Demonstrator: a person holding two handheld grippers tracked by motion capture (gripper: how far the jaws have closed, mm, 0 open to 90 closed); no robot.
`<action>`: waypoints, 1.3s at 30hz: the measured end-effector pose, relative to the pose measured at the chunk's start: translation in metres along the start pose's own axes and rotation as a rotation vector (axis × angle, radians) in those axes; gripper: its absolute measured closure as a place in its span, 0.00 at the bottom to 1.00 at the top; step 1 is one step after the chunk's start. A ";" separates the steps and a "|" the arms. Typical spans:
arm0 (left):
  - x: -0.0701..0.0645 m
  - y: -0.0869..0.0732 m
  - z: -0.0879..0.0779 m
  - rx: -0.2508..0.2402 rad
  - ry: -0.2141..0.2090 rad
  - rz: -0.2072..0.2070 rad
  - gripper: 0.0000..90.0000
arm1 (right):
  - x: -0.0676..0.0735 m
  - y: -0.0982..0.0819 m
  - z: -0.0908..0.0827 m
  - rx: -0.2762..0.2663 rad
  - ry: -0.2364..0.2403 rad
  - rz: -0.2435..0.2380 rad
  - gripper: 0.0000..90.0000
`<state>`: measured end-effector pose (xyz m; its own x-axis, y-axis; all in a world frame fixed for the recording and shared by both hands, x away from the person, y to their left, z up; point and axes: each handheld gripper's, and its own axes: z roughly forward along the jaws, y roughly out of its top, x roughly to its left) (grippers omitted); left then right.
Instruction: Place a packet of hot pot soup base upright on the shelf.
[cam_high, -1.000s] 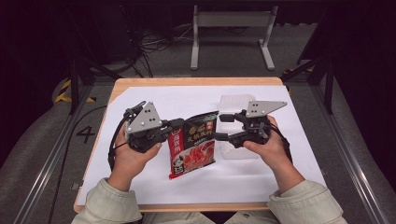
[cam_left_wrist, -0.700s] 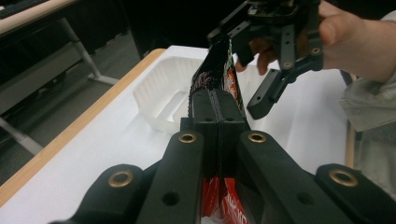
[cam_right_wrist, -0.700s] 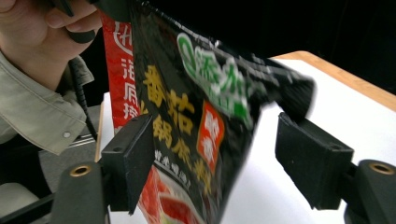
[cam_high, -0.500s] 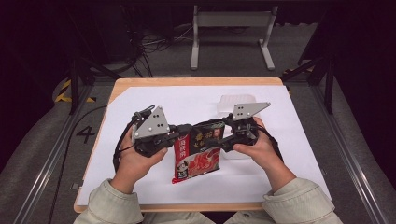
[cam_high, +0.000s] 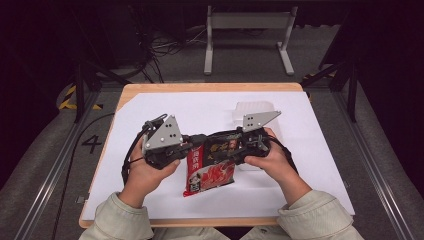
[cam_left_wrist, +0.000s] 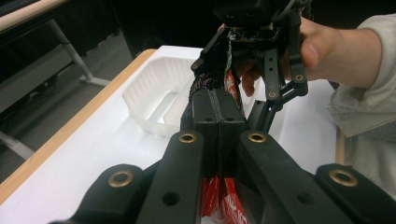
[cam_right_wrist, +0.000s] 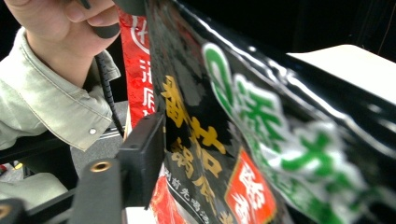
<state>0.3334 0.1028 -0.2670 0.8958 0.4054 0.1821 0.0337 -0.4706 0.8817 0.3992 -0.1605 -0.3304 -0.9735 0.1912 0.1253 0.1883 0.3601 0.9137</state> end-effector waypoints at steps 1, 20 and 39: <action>0.000 0.000 0.000 -0.003 0.003 -0.004 1.00 | 0.000 0.000 0.000 -0.001 0.002 0.001 0.47; 0.004 -0.003 -0.007 -0.042 -0.026 0.000 1.00 | 0.001 0.003 -0.007 -0.013 0.076 0.004 0.90; 0.009 -0.004 -0.020 -0.138 -0.030 -0.048 0.65 | -0.001 0.017 -0.022 -0.037 0.060 0.017 0.94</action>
<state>0.3322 0.1238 -0.2605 0.9077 0.4000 0.1267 0.0177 -0.3382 0.9409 0.4010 -0.1743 -0.3064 -0.9766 0.1409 0.1627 0.2007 0.3235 0.9247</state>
